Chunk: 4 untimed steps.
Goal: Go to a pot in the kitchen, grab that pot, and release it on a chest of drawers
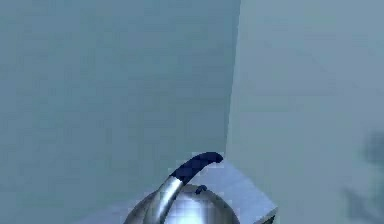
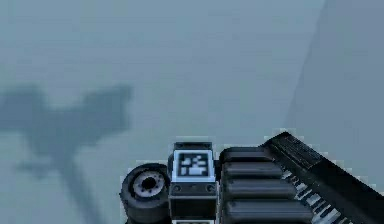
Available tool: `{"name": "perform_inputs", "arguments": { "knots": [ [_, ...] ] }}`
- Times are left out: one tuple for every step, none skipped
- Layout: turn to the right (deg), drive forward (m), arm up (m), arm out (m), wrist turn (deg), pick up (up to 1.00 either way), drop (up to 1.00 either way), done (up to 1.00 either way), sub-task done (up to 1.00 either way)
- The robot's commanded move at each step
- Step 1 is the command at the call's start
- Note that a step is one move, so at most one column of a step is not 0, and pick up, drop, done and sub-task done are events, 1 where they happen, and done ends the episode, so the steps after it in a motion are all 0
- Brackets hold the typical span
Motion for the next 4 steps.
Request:
{"name": "perform_inputs", "arguments": {
  "knots": [
    [-45.0, 0.0, 0.0, 0.0, 0.0, 0.0, 0.0, 0.0, 0.0],
    [-45.0, 0.0, 0.0, 0.0, 0.0, 0.0, 0.0, 0.0, 0.0],
    [-45.0, 0.0, 0.0, 0.0, 0.0, 0.0, 0.0, 0.0, 0.0],
    [-3.0, 0.0, 0.0, 0.0, 0.0, 0.0, 0.0, 0.0, 0.0]
  ]
}}
